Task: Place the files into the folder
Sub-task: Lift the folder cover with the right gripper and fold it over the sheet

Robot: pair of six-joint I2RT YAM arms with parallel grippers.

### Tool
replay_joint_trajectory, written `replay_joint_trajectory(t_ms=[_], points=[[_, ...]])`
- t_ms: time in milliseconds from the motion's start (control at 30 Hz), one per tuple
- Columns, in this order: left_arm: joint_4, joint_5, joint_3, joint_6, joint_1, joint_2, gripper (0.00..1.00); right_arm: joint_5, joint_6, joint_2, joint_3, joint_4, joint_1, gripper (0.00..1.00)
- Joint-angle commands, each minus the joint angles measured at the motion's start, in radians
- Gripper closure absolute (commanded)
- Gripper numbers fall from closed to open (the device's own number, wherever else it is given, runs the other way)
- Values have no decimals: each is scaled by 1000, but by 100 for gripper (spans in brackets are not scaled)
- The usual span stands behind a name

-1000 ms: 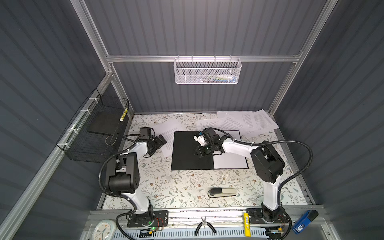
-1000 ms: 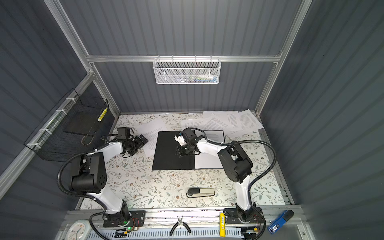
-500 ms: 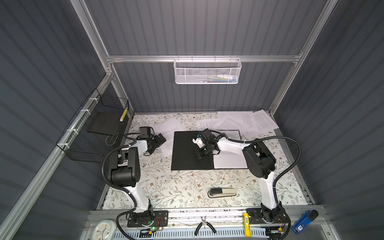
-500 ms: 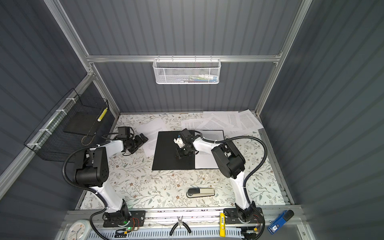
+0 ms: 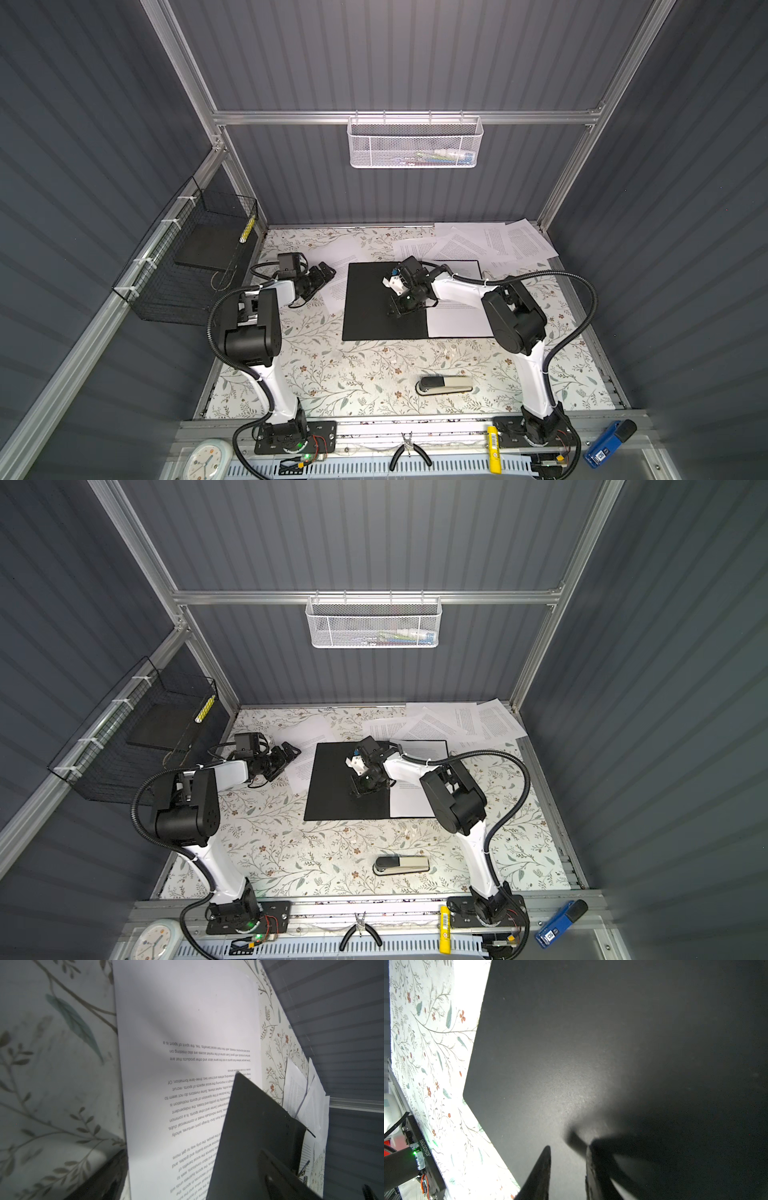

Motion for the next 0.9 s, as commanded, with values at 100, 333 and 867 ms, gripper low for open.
replay_joint_trajectory(t_ms=[100,333,867], points=[[34,92,-56,-52,3,27,4,-20,-15,40,12,-54,9,71],[222,210,-107,-144,2,-10,5,-42,-15,54,22,-58,14,72],[511,333,-134,-272,-1,-5,7,-68,-16,71,36,-61,15,73]])
